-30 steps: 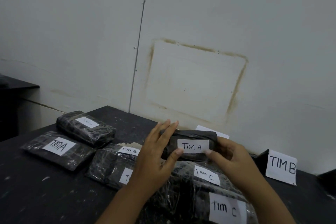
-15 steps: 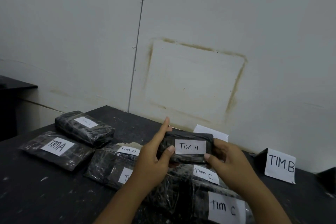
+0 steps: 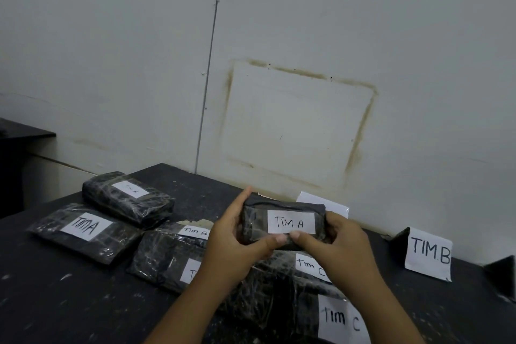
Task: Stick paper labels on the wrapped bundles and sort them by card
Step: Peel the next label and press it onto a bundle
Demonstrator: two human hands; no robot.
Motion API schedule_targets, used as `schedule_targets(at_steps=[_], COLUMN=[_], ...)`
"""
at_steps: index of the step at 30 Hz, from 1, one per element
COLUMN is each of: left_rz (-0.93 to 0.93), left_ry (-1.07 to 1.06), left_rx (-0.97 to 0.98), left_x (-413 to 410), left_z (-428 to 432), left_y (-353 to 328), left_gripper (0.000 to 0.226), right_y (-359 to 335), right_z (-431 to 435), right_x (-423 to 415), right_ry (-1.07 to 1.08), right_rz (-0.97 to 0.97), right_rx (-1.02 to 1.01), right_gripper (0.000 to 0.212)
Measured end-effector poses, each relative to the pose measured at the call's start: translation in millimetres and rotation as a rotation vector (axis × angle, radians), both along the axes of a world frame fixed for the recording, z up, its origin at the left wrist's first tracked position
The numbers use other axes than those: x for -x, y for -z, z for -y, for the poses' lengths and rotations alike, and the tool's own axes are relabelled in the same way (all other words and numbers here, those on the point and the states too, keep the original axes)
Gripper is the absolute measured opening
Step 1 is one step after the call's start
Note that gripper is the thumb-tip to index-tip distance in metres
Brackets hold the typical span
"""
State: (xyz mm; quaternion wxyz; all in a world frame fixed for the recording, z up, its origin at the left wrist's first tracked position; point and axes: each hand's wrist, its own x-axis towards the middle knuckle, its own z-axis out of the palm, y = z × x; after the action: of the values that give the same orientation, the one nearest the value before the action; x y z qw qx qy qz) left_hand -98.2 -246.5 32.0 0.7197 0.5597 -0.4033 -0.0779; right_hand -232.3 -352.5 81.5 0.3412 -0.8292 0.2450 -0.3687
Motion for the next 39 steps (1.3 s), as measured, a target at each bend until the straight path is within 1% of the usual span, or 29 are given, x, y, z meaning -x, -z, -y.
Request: schedule_targets(at_steps=[3, 6, 8, 11, 12, 15, 18, 21, 25, 30, 31, 33, 35, 37, 39], left_rz=[-0.065, -0.091, -0.111, -0.087, -0.09, -0.099, -0.098, -0.149, -0.18, -0.256, -0.269, -0.294, -0.296, -0.292, -0.274], left_ry=[0.001, 0.018, 0.047, 0.044, 0.047, 0.06, 0.086, 0.11, 0.135, 0.206, 0.227, 0.274, 0.288, 0.267, 0.156], left_rx=[0.0, 0.008, 0.008, -0.019, -0.02, -0.025, -0.029, -0.036, -0.062, -0.074, -0.078, -0.094, -0.1, -0.077, -0.044], left_x=[-0.3, -2.5, -2.6, -0.9, -0.3, 0.3, 2.3, 0.8, -2.0, -6.0, -6.9, -10.6, -12.2, -10.6, -1.4], left_z=[2.3, 1.1, -0.1, -0.8, -1.4, -2.9, -5.3, -7.5, -10.6, -12.7, -13.4, -13.7, -14.5, -12.3, -8.0], left_y=[0.9, 0.8, -0.8, -2.4, -3.2, -5.2, -7.1, -8.0, -10.1, -12.0, -12.0, -11.1, -11.0, -9.9, -8.0], left_gripper=[0.086, 0.081, 0.083, 0.085, 0.084, 0.082, 0.078, 0.075, 0.074, 0.073, 0.073, 0.076, 0.077, 0.07, 0.045], right_y=[1.5, 5.4, 7.9, 11.3, 11.7, 15.2, 14.1, 11.5, 9.6, 9.6, 9.4, 8.9, 7.8, 6.8, 6.5], right_z=[-0.5, -0.7, -2.6, -10.2, -12.9, -12.9, -9.4, -6.4, -0.1, 6.4, 6.5, 6.0, 4.9, 4.5, 2.0], right_x=[-1.9, -5.3, -7.5, -10.2, -11.4, -14.5, -13.5, -9.7, -5.9, -2.2, -1.9, -1.8, -1.6, -2.0, -3.1], right_ry=[0.018, 0.032, 0.033, 0.042, 0.061, 0.105, 0.103, 0.062, 0.002, -0.025, -0.022, -0.014, -0.015, -0.035, -0.038], right_rz=[-0.045, -0.098, -0.105, -0.054, -0.048, -0.02, -0.015, -0.035, -0.069, -0.128, -0.137, -0.14, -0.153, -0.176, -0.154], right_rx=[0.029, 0.001, -0.023, -0.051, -0.049, -0.063, -0.088, -0.09, -0.093, -0.057, -0.046, -0.024, -0.018, -0.033, -0.067], right_gripper=[0.016, 0.013, 0.012, 0.038, 0.04, 0.035, 0.031, 0.022, 0.019, 0.004, 0.004, 0.013, 0.016, 0.015, 0.012])
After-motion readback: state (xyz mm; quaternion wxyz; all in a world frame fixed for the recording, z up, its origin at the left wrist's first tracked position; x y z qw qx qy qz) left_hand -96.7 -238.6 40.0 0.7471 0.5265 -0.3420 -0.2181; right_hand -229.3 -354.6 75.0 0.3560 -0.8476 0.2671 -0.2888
